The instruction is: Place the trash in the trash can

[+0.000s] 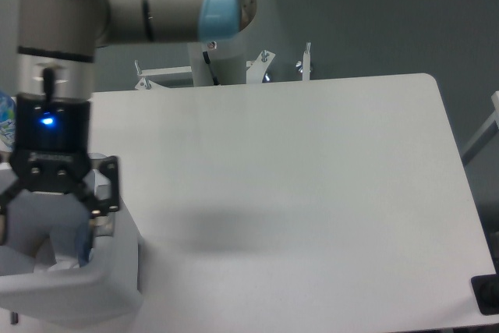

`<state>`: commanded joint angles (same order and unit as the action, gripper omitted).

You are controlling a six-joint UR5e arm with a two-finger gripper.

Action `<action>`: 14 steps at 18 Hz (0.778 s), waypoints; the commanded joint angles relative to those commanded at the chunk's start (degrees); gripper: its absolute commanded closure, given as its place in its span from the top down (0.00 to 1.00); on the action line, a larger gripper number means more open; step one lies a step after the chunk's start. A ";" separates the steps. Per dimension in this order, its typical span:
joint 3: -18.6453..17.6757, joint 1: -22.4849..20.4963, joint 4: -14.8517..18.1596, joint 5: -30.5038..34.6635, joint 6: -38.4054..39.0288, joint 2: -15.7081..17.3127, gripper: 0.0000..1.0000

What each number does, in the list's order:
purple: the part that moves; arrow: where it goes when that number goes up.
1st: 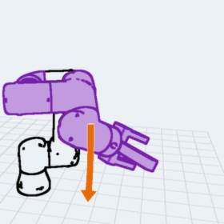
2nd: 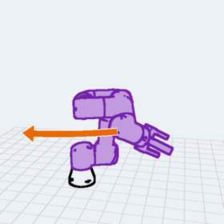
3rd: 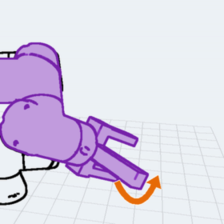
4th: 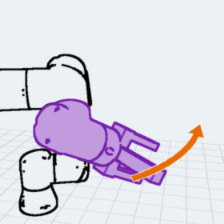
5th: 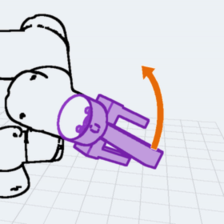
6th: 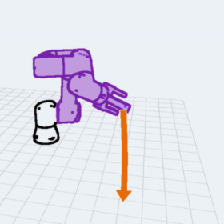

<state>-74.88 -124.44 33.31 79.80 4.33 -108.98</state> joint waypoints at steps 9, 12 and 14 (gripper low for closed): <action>-2.29 -10.03 11.84 13.43 -26.71 4.30 1.00; -2.37 -12.84 21.15 14.41 -37.16 6.32 1.00; -3.69 -13.98 24.95 15.81 -44.81 7.64 1.00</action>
<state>-78.57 -138.42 58.26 95.61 -40.48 -101.34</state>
